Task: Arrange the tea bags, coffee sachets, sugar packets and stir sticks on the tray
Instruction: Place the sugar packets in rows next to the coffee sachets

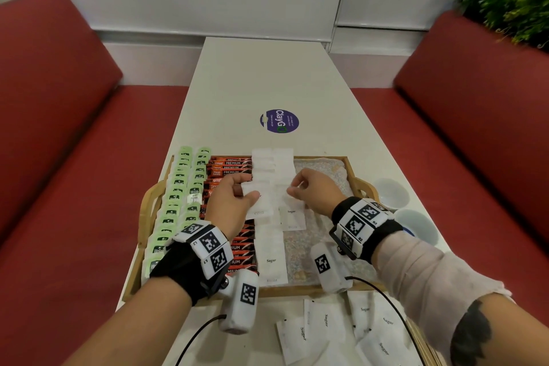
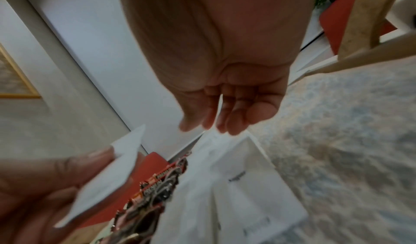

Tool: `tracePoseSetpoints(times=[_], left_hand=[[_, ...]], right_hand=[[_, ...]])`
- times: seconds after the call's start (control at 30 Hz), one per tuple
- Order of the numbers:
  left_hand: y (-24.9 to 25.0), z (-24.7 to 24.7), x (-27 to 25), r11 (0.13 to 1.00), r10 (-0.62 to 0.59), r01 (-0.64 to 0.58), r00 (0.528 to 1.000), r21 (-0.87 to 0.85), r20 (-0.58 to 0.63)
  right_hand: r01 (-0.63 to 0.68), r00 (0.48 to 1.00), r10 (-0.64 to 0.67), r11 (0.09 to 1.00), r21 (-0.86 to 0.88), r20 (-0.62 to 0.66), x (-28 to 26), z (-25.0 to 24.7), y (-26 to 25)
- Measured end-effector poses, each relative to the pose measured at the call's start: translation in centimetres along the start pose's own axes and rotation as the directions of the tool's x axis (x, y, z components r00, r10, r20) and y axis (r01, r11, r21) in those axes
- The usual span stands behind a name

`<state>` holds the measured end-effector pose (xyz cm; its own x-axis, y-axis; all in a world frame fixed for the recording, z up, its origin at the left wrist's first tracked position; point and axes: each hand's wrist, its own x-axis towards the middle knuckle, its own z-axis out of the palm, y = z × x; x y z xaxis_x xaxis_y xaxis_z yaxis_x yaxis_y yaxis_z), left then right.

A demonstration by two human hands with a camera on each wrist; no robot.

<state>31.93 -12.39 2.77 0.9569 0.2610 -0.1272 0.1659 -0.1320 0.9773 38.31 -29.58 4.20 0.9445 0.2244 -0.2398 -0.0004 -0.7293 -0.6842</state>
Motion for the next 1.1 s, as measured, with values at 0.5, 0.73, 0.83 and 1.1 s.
tracePoseSetpoints(times=[0.5,0.73,0.83,1.1], left_hand=[[1.3,1.1,-0.8,0.992,-0.014,0.023,0.998,-0.127,0.068],[1.2,0.6,-0.9,0.992,-0.023,0.027,0.999,-0.125,0.037],[0.9,0.5,-1.0,0.992,-0.021,0.025,0.999,-0.122,0.036],[0.8,0.2,-1.1,0.992,-0.026,0.029,0.999,-0.122,0.031]], right_hand=[[0.054,0.992,-0.06,0.997,0.053,0.113,-1.7,-1.2,-0.9],[-0.093,0.987,0.106,0.989,-0.114,0.117,-1.2,-1.4,1.6],[-0.114,0.984,0.131,0.984,-0.139,0.118,-1.2,-0.8,2.0],[-0.159,0.978,0.177,0.976,-0.152,0.113,-1.0,0.4,1.5]])
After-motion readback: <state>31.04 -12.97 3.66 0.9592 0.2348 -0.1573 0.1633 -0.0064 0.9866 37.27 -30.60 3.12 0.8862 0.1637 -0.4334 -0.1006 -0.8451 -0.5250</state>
